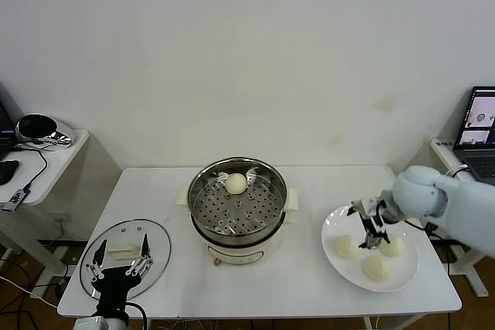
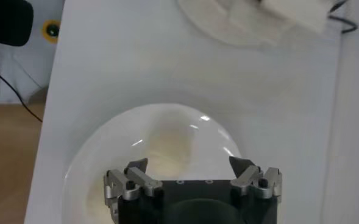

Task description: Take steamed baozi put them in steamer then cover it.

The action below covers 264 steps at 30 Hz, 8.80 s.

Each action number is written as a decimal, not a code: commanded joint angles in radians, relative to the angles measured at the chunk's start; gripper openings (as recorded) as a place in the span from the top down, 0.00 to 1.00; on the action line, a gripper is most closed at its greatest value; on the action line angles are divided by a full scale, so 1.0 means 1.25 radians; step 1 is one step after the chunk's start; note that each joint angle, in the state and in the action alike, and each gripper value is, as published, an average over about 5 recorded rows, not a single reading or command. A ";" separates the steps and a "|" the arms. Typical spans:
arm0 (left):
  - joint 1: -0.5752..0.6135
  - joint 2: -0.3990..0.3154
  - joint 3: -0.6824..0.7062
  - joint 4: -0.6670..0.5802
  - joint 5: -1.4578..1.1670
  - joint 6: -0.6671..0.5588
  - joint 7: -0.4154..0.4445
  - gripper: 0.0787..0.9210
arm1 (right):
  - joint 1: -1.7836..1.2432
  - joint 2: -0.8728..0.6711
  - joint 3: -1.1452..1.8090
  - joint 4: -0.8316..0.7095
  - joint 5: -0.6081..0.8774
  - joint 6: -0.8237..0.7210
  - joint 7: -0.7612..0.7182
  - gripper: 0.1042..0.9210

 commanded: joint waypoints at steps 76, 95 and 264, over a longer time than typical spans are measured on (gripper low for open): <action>-0.038 0.007 0.015 0.023 -0.004 -0.002 0.002 0.12 | 0.287 0.679 -0.110 -0.234 0.497 -0.245 0.110 0.40; -0.035 -0.001 0.008 0.020 -0.003 -0.009 0.001 0.12 | 0.147 0.800 -0.099 -0.385 0.437 -0.248 0.146 0.40; 0.000 -0.035 0.029 -0.033 0.053 -0.015 -0.006 0.12 | 0.228 0.653 -0.151 -0.235 -0.125 0.580 -0.085 0.35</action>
